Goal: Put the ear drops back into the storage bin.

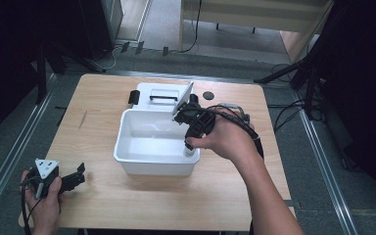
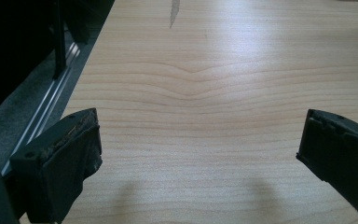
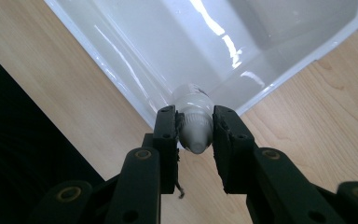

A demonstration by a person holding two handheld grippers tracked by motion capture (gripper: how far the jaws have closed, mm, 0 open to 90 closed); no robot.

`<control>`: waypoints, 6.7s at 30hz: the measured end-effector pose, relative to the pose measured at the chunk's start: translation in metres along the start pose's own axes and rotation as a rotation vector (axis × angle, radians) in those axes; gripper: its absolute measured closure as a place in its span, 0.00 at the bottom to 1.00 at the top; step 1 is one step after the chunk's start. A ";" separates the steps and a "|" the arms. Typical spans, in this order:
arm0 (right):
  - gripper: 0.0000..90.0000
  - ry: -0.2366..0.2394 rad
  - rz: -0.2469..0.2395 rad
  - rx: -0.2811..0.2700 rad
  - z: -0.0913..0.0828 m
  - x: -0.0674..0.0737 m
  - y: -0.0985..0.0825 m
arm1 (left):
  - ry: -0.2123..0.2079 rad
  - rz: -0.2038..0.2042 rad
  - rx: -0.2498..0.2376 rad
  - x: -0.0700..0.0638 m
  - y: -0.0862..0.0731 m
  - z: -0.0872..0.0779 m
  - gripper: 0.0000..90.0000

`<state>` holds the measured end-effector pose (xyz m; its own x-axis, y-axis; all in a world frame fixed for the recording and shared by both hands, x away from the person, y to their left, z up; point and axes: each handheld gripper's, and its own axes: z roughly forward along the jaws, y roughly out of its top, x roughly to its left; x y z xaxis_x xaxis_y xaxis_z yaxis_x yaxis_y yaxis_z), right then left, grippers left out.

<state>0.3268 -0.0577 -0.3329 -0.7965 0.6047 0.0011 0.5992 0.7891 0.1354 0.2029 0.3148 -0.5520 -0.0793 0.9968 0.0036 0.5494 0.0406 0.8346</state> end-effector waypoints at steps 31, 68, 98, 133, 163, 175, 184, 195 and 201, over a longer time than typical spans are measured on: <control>0.80 0.029 -0.015 0.092 0.080 -0.004 0.004 | -0.001 0.000 -0.001 0.000 0.000 0.000 0.00; 0.80 0.040 -0.007 0.160 0.105 -0.003 0.011 | -0.001 -0.001 -0.001 0.000 0.000 0.000 0.00; 0.67 0.055 0.014 0.113 0.095 -0.004 0.010 | -0.005 0.004 0.004 0.000 0.000 0.000 0.00; 0.43 -0.019 0.073 -0.080 0.019 -0.015 -0.030 | 0.003 0.011 -0.001 -0.002 0.000 0.000 0.00; 0.17 -0.100 0.242 -0.072 0.049 -0.057 -0.123 | 0.005 0.014 0.000 -0.002 0.000 0.000 0.00; 0.14 -0.122 0.361 -0.208 0.081 -0.071 -0.171 | 0.006 0.015 0.000 -0.002 0.000 0.000 0.00; 0.14 -0.183 0.475 -0.386 0.116 -0.074 -0.207 | 0.007 0.019 0.003 -0.002 0.000 0.000 0.00; 0.08 -0.210 0.544 -0.620 0.155 -0.074 -0.242 | 0.007 0.019 0.003 -0.002 0.000 0.000 0.00; 0.08 -0.297 0.579 -0.778 0.169 -0.071 -0.260 | 0.008 0.019 0.002 -0.002 0.000 0.000 0.00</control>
<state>0.2412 -0.2876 -0.5353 -0.2849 0.9578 0.0392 0.5834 0.1408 0.7999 0.2033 0.3125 -0.5522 -0.0751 0.9969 0.0240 0.5527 0.0216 0.8331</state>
